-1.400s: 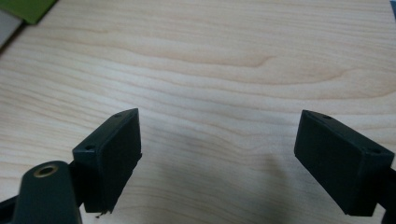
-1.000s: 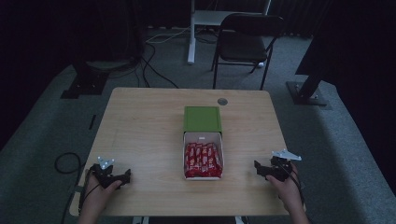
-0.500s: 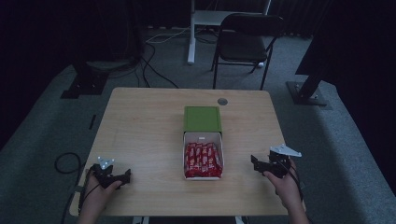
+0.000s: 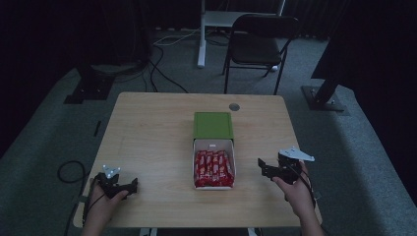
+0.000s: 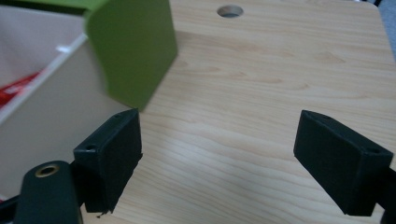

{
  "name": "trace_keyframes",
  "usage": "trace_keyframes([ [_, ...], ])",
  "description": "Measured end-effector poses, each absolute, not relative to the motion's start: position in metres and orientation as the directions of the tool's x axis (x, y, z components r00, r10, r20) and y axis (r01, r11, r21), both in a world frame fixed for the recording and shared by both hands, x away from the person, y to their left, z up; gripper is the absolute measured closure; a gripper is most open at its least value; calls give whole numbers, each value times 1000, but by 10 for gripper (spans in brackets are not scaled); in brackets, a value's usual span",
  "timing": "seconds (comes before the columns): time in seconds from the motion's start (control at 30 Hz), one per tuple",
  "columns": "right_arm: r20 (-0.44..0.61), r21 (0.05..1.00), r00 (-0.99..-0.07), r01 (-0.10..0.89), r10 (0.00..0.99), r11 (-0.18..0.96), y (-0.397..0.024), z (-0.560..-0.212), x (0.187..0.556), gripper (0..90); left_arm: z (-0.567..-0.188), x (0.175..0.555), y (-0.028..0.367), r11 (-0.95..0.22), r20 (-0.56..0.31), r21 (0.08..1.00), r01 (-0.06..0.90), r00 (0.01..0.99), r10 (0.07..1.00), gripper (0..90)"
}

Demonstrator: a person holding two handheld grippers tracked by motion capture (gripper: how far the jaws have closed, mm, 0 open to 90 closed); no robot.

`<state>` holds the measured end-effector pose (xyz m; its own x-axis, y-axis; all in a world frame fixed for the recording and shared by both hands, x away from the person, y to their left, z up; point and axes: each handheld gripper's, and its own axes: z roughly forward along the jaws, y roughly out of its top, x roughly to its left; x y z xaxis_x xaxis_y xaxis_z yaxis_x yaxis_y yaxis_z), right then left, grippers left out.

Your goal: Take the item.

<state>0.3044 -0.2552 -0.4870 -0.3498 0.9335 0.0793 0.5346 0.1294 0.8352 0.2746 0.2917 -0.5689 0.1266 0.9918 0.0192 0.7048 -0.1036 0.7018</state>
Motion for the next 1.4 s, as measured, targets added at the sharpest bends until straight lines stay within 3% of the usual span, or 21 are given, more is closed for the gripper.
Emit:
trace_keyframes([
  [0.83, 76, 872, -488, 456, 869, 180, -197, -449, 298, 168, -569, 275, 292, -104, 19, 701, 705, 127, 992, 18],
  [1.4, 93, 866, -587, 446, 804, 225, -143, -458, 294, 168, -569, 275, 292, -104, 19, 702, 705, 127, 992, 18],
])
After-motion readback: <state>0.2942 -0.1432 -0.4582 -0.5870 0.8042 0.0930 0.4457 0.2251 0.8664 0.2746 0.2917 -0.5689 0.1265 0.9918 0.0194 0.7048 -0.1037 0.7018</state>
